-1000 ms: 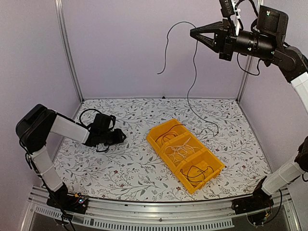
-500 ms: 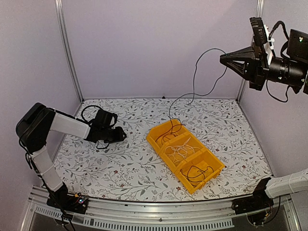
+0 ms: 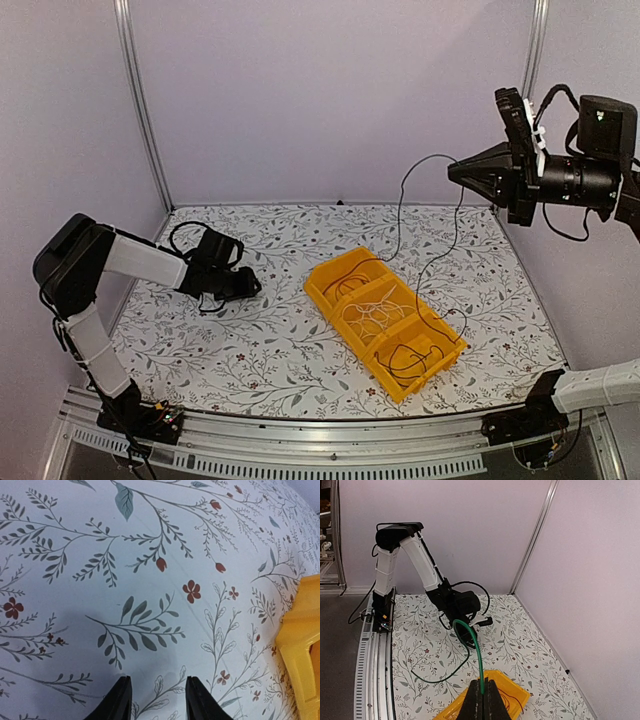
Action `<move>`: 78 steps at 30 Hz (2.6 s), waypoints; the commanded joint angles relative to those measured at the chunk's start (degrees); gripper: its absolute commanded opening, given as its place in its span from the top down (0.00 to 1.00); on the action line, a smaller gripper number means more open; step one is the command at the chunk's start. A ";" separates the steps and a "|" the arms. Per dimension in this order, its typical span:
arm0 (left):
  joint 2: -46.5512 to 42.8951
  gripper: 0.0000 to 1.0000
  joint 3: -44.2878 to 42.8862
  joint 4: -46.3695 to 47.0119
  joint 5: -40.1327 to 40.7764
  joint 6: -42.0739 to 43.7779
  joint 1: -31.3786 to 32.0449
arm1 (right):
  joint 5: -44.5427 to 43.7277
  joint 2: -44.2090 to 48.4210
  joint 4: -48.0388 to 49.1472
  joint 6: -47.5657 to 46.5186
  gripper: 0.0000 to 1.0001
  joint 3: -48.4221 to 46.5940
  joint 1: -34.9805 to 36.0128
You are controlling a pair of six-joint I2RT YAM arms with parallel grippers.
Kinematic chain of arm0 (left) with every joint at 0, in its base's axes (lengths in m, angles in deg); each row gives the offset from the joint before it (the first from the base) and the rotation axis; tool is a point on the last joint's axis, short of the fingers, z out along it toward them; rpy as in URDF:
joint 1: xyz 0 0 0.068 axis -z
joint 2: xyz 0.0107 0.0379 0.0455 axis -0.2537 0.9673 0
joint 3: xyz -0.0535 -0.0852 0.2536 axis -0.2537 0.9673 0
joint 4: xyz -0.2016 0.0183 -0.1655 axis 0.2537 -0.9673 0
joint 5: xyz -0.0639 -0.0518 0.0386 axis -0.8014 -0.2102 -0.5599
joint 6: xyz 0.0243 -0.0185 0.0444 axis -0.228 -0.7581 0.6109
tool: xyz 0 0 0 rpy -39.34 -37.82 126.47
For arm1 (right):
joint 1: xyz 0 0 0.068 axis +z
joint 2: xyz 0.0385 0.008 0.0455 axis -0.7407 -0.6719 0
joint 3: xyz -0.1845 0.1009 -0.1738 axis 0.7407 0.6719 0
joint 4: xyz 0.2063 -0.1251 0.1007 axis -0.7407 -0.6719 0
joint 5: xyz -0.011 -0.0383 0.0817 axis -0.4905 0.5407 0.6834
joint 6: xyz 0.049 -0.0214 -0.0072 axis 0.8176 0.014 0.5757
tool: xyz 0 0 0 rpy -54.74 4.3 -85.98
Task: Untangle the cables
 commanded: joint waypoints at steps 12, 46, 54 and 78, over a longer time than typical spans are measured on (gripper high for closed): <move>2.33 0.64 -2.46 -2.06 -1.08 2.83 -0.45 | -2.96 7.71 -0.90 -3.78 1.00 15.52 -0.16; 5.09 0.64 0.53 1.66 -2.84 1.63 -0.41 | 1.24 2.27 -18.84 -9.51 1.00 -3.09 -0.08; 4.83 0.63 1.05 1.55 -2.66 1.30 -0.46 | -0.45 3.30 -18.01 -9.31 1.00 0.99 -0.09; 2.26 0.64 4.88 2.54 -2.09 0.99 -0.71 | -8.66 9.87 -3.74 -22.21 1.00 38.80 -0.08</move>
